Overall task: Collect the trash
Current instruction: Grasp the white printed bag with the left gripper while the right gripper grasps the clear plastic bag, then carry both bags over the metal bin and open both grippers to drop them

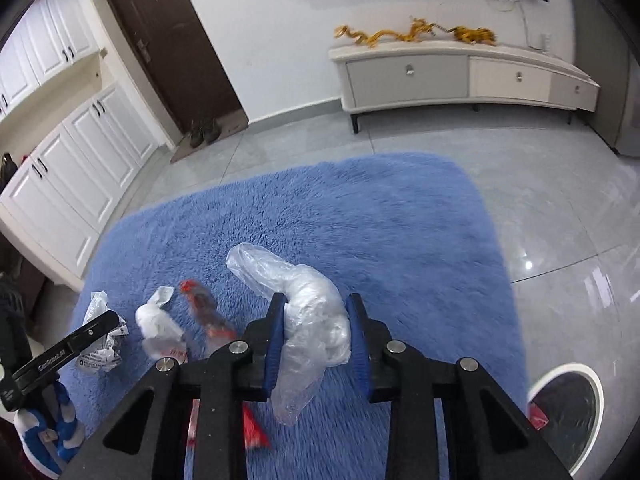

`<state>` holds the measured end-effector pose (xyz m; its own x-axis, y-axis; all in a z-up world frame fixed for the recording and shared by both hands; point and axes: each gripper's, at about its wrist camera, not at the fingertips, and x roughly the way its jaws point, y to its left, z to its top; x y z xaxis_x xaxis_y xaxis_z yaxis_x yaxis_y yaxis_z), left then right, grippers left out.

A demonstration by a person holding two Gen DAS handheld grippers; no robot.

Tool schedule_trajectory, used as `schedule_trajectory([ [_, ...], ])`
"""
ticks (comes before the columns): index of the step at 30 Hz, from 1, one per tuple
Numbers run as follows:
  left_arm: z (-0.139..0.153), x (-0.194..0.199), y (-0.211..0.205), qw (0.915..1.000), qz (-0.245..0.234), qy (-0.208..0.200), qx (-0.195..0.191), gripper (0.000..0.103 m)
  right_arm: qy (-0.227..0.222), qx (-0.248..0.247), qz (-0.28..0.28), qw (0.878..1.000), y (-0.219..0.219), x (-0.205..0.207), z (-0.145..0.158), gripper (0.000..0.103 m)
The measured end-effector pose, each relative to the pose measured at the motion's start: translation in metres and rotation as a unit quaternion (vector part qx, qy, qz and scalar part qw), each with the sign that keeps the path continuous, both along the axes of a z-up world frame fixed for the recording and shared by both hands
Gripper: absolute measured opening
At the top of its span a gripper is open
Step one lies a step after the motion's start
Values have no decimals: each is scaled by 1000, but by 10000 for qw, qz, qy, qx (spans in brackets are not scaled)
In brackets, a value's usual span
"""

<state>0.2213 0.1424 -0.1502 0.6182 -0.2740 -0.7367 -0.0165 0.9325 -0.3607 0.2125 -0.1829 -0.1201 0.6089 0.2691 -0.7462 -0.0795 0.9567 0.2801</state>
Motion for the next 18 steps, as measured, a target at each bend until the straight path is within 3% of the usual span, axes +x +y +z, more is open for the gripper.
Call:
schedule_trajectory([
  [10, 61, -50, -18, 9986, 5, -532, -10, 24, -795, 687, -184, 9943, -10, -87, 60, 28],
  [18, 119, -100, -45, 9929, -98, -1179, 139, 24, -1680, 144, -314, 9852, 5, -163, 116, 28],
])
